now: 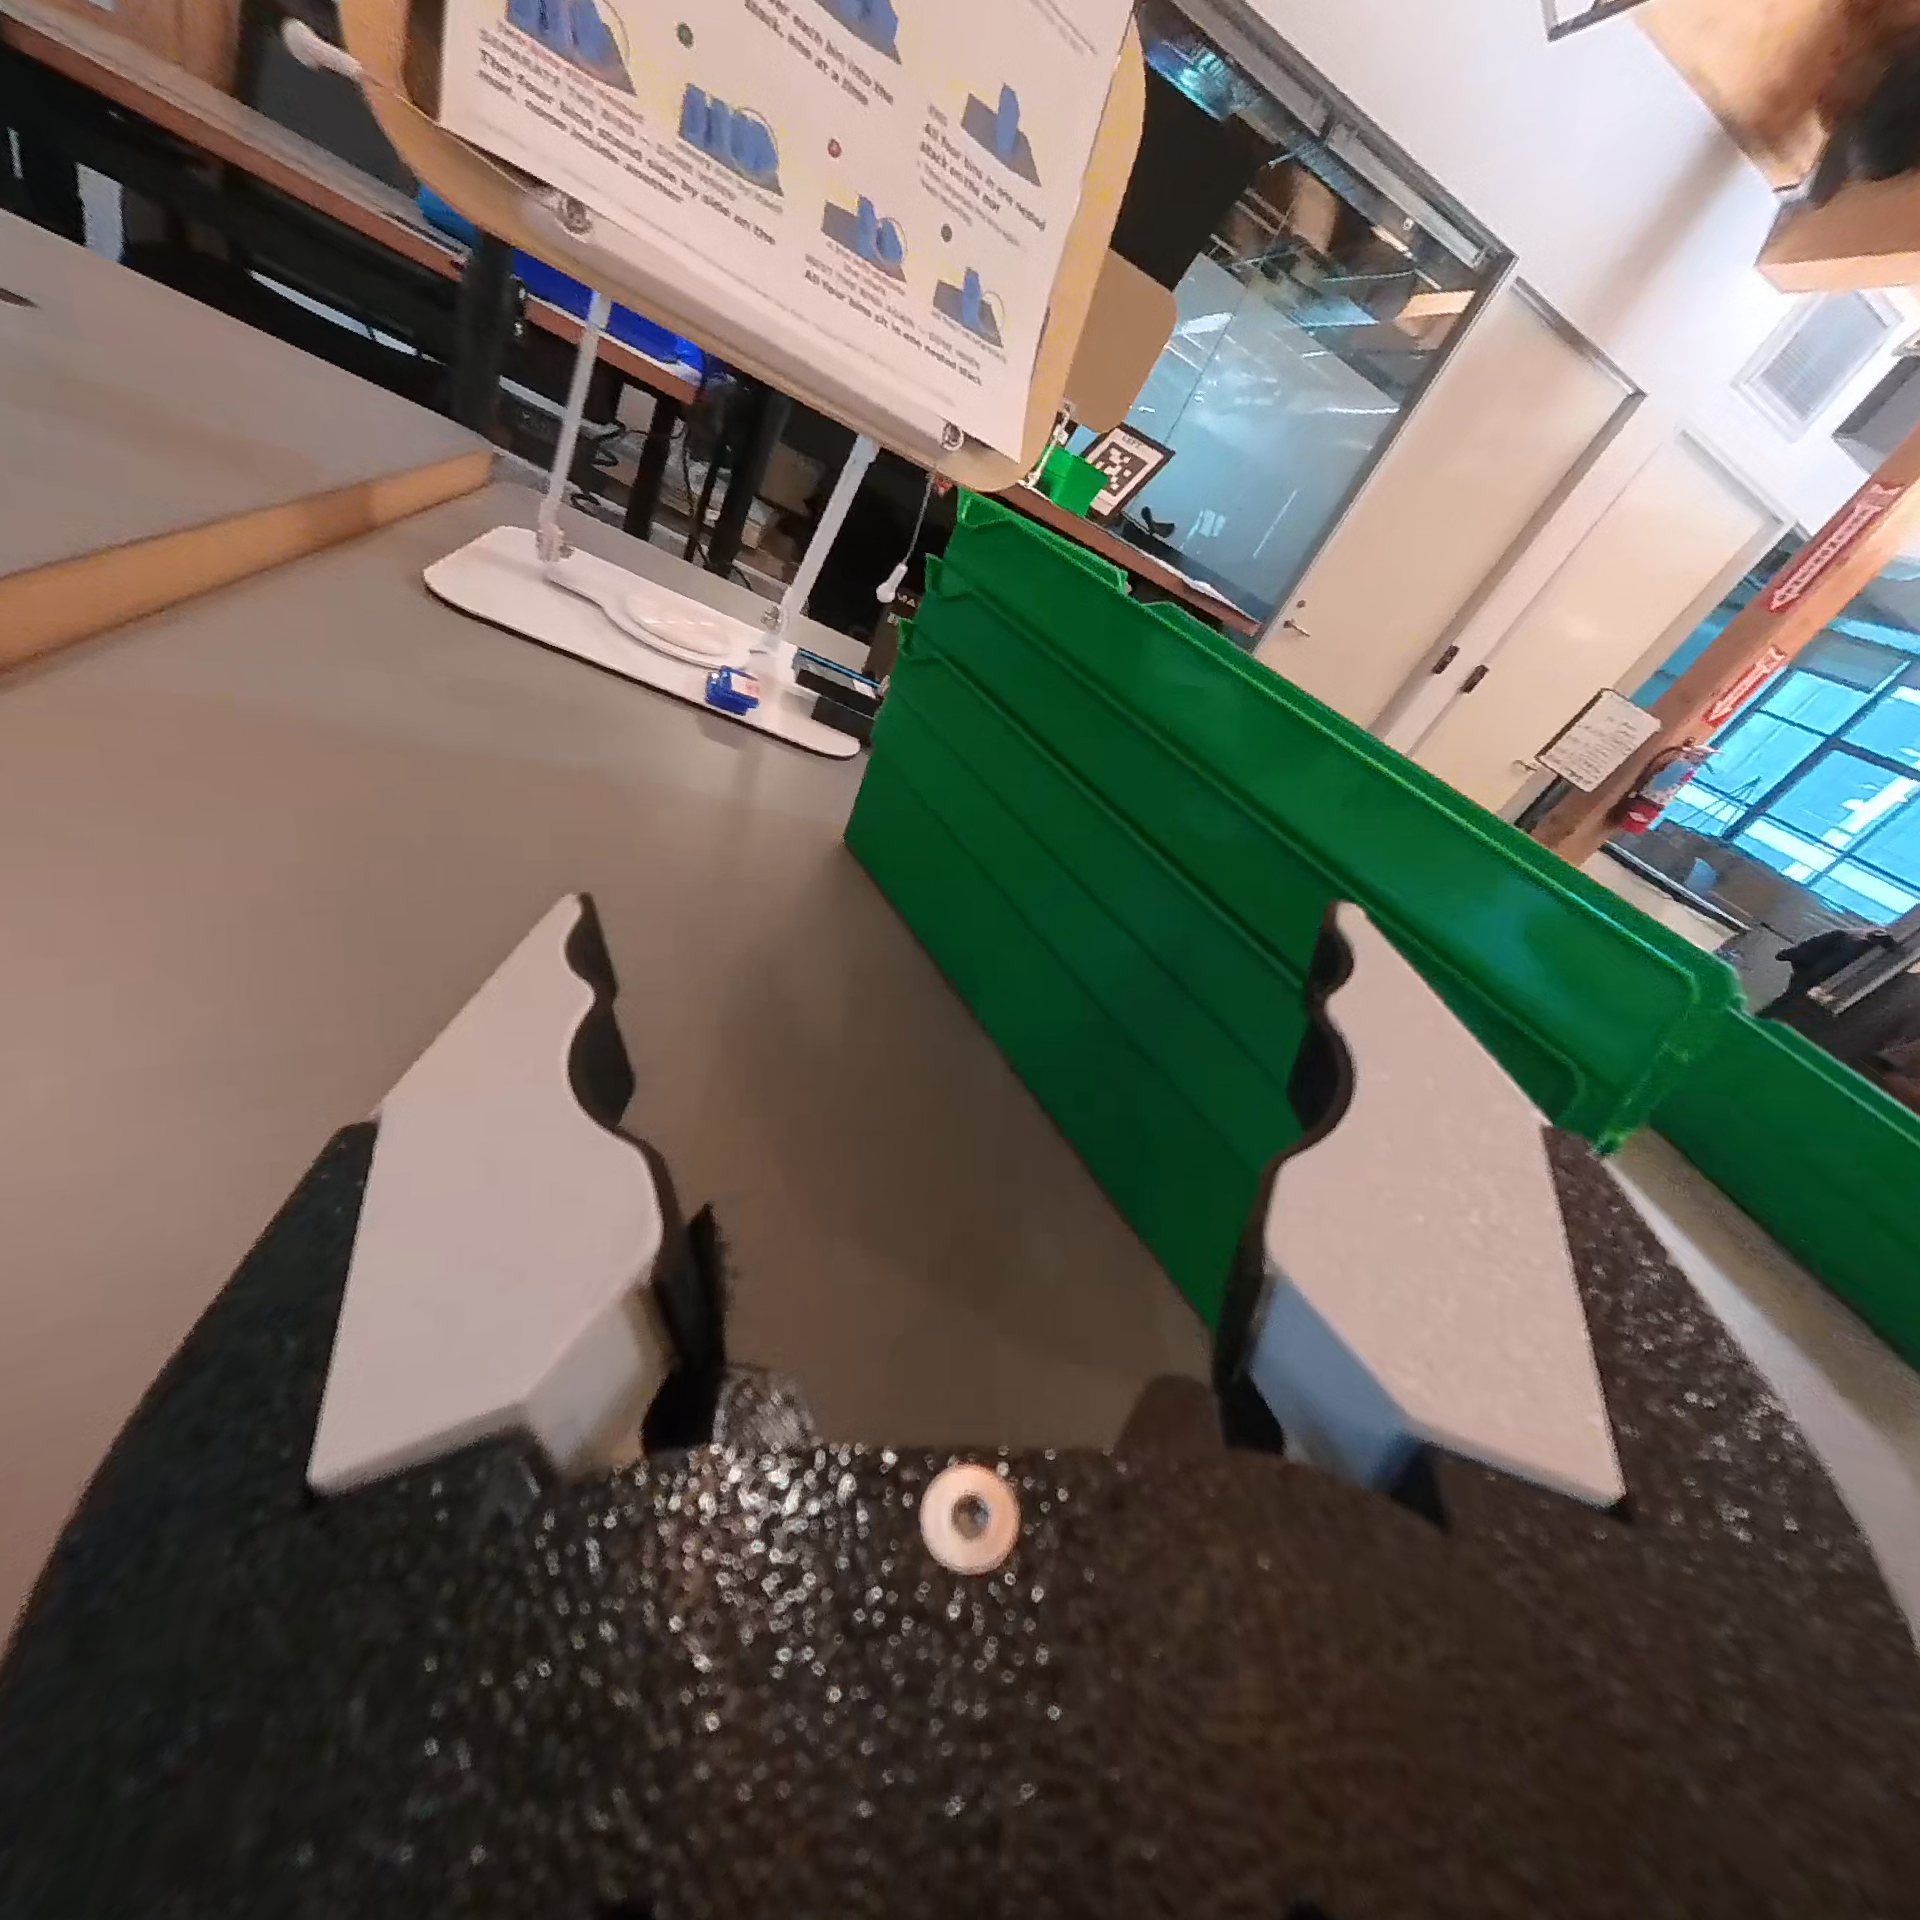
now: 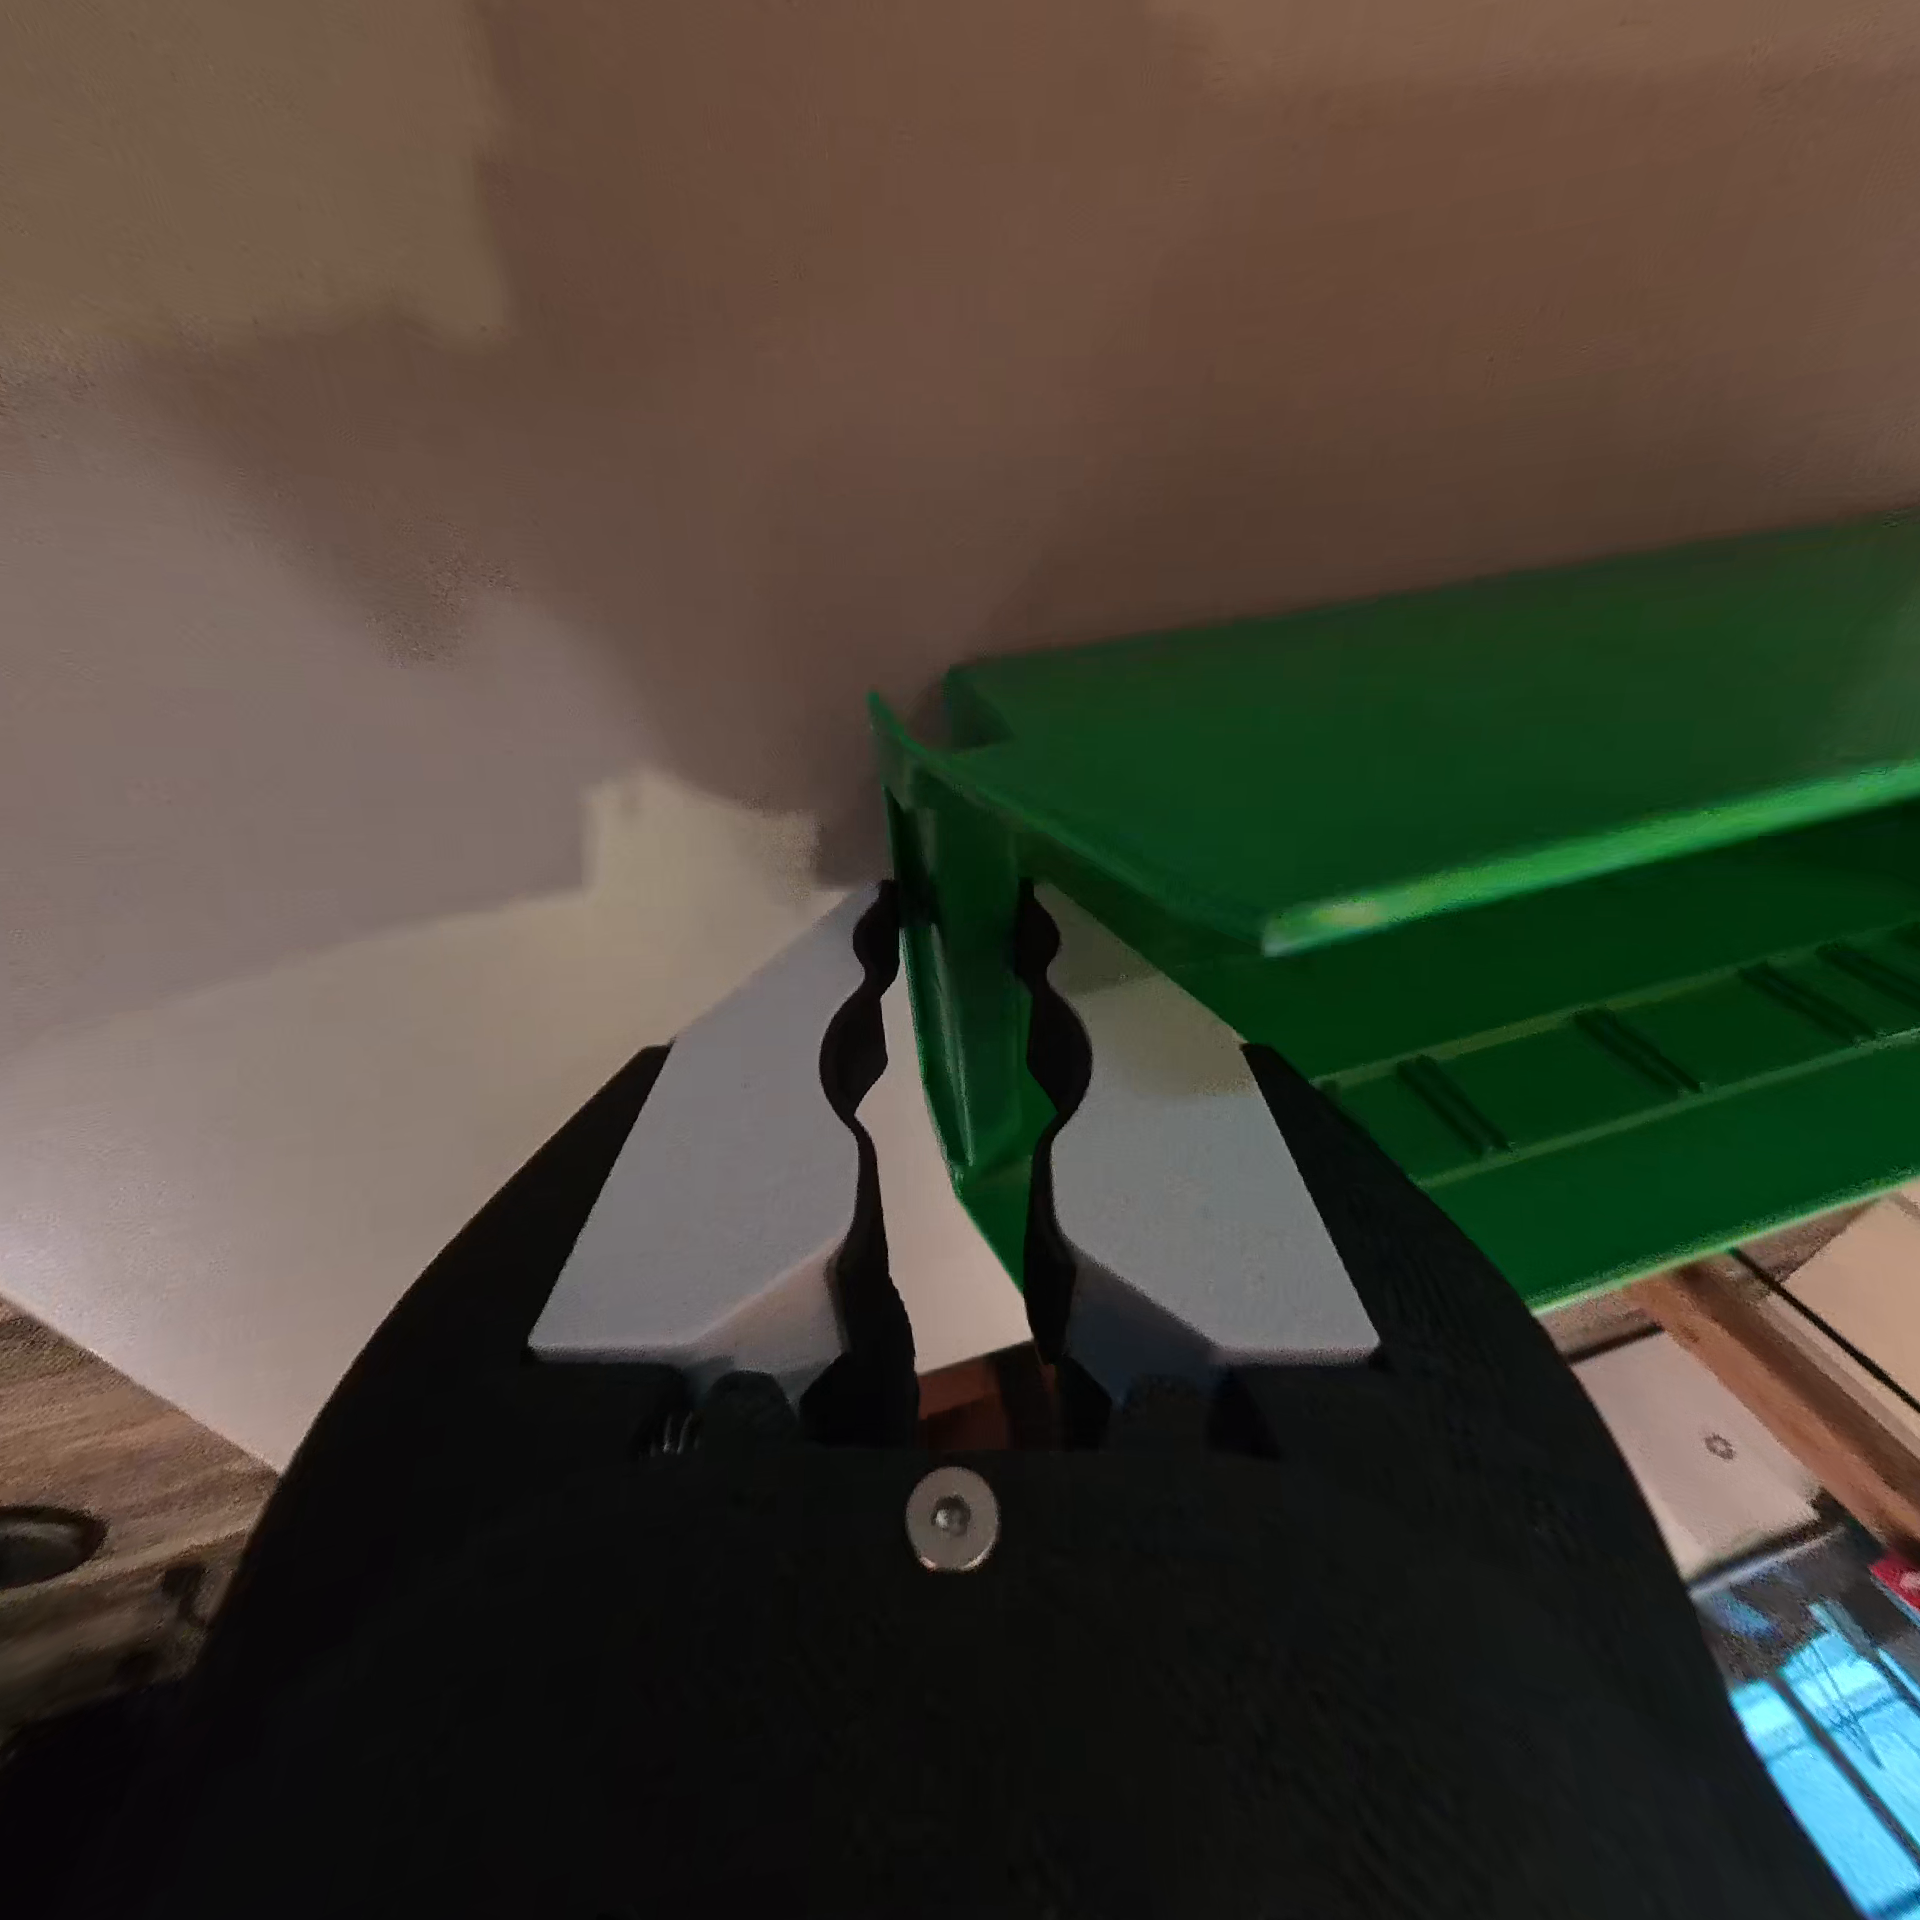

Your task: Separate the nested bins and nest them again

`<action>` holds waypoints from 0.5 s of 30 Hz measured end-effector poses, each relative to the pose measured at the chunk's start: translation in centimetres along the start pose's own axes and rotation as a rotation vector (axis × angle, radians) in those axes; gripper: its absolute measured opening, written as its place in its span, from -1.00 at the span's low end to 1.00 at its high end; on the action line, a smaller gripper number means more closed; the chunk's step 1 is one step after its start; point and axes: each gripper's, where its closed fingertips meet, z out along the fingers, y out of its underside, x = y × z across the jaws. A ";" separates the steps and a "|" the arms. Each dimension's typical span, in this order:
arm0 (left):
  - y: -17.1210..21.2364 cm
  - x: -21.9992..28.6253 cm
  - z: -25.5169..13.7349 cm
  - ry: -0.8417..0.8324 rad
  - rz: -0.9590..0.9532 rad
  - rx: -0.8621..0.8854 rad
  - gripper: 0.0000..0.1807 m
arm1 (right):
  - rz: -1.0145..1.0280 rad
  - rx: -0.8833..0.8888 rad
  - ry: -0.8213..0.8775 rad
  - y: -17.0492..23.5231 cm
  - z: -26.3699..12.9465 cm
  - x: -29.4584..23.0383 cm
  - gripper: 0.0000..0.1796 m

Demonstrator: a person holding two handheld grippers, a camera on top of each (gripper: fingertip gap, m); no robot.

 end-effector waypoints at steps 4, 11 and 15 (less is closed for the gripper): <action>0.3 -0.5 -0.7 -0.008 -0.007 -0.007 0.38 | 0.054 0.065 0.005 -1.0 0.1 0.1 -0.74; 1.4 -1.2 -0.8 -0.008 -0.046 -0.031 0.32 | 0.310 0.124 0.003 -2.4 -5.8 -0.5 -0.21; 2.3 0.3 0.5 0.049 -0.060 -0.052 0.33 | 0.226 0.327 0.170 -11.7 -11.6 1.4 -0.29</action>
